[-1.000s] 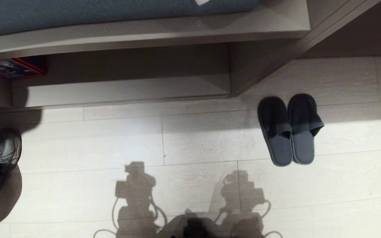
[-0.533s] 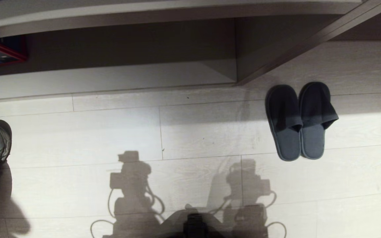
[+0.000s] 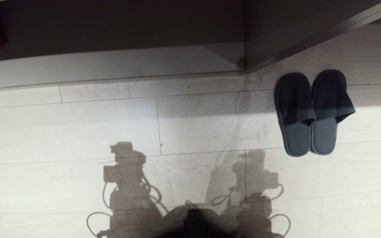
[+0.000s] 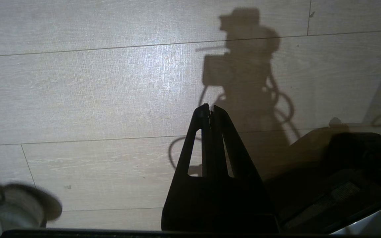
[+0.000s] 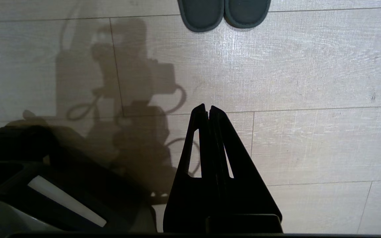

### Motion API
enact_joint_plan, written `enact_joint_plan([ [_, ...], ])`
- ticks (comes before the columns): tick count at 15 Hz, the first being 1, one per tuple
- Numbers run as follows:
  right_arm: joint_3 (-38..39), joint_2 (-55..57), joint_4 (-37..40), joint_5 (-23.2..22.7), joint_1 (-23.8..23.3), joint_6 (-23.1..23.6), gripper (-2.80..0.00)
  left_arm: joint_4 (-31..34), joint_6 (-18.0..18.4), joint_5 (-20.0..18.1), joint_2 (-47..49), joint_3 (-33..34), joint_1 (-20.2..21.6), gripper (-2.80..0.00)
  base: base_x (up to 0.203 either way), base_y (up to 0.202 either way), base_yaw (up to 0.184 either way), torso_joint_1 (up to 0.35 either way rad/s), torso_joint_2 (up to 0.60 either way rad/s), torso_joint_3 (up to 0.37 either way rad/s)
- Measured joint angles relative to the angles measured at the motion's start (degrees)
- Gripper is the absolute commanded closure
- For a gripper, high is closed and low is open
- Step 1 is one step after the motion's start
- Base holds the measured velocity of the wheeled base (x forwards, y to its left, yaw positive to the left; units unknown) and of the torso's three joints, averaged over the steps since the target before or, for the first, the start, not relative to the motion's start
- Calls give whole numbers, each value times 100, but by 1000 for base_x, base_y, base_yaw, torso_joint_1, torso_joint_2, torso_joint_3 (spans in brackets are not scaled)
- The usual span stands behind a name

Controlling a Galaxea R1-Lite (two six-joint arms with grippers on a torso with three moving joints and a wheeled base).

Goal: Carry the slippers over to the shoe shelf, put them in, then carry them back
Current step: Pick up the slippers on the floor

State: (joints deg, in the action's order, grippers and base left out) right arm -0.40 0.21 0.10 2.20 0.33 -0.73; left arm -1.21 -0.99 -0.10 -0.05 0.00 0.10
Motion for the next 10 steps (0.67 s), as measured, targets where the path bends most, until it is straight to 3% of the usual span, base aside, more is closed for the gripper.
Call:
enact_joint_plan([
  [4, -1217, 621, 282, 22, 2, -41, 0, 0, -3, 0, 0, 0, 0, 0, 0, 0, 0, 1, -1, -8],
  [7, -2168, 2079, 244, 42, 1, -75, 0, 2, -5, 0, 0, 0, 0, 0, 0, 0, 0, 0, 0, 0],
  [10, -2655, 3897, -491, 13, 0, -3, 0, 1, -5, 1, 0, 0, 0, 0, 0, 0, 0, 0, 0, 0],
])
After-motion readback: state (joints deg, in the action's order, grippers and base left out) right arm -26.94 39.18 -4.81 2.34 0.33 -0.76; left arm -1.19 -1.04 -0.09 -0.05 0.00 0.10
